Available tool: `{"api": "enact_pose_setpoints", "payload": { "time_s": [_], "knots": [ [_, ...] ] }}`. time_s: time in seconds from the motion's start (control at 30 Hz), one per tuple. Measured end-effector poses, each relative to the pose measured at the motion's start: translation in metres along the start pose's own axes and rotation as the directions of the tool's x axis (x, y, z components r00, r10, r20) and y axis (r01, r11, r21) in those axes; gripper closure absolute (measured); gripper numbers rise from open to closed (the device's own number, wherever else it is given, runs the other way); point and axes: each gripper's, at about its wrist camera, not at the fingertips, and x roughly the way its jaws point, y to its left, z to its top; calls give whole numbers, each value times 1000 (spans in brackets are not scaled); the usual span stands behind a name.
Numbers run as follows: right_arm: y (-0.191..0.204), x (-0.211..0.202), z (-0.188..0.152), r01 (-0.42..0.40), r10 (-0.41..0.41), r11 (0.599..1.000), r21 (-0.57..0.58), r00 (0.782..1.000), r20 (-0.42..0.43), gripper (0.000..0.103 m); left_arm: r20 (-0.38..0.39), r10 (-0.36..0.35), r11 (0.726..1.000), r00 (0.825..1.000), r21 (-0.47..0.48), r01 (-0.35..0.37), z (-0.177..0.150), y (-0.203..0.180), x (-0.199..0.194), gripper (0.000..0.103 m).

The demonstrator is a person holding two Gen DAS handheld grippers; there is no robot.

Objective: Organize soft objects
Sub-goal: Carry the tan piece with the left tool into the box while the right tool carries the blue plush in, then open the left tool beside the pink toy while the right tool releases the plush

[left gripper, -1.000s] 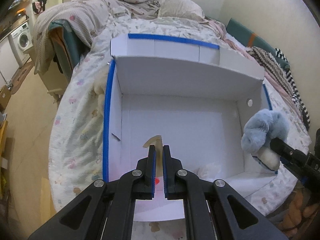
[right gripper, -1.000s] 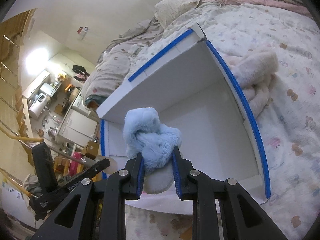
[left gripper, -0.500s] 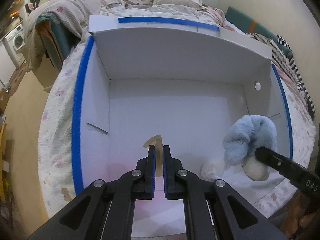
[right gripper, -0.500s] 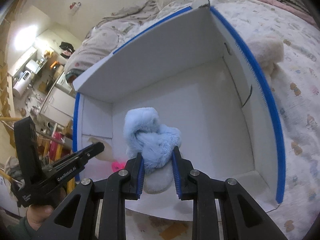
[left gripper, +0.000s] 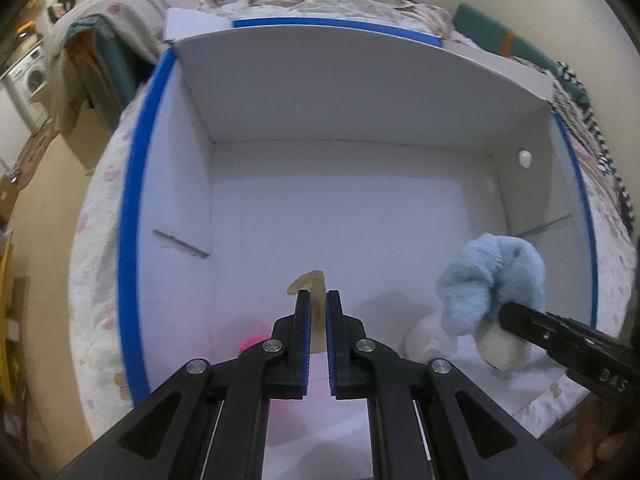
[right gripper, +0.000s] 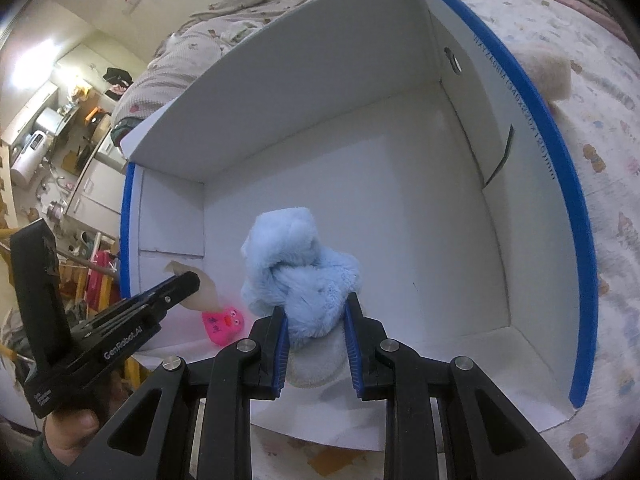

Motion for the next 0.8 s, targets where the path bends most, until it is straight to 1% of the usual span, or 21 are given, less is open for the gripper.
{"api": "enact_pose_setpoints", "payload": {
  "time_s": [0.07, 0.17, 0.47, 0.7, 0.8],
  "knots": [
    [1, 2, 0, 6, -6, 1000, -4, 1000, -5, 76, 6, -13, 1000, 1000, 14, 13, 1, -3, 0, 97],
    [4, 6, 2, 15, -15, 1000, 0, 1000, -11, 76, 14, 3, 1000, 1000, 11, -3, 0, -3, 0, 96],
    [7, 13, 4, 36, -36, 999, -5, 999, -20, 76, 3, 36, 999, 999, -7, -36, -1, 2, 3, 96],
    [7, 14, 4, 38, -38, 999, -7, 999, -22, 76, 7, 39, 999, 999, -4, -39, -4, -2, 2, 96],
    [8, 15, 4, 40, -40, 999, -7, 999, -25, 73, 14, 49, 999, 999, 0, -49, -5, -3, 2, 96]
  ]
}}
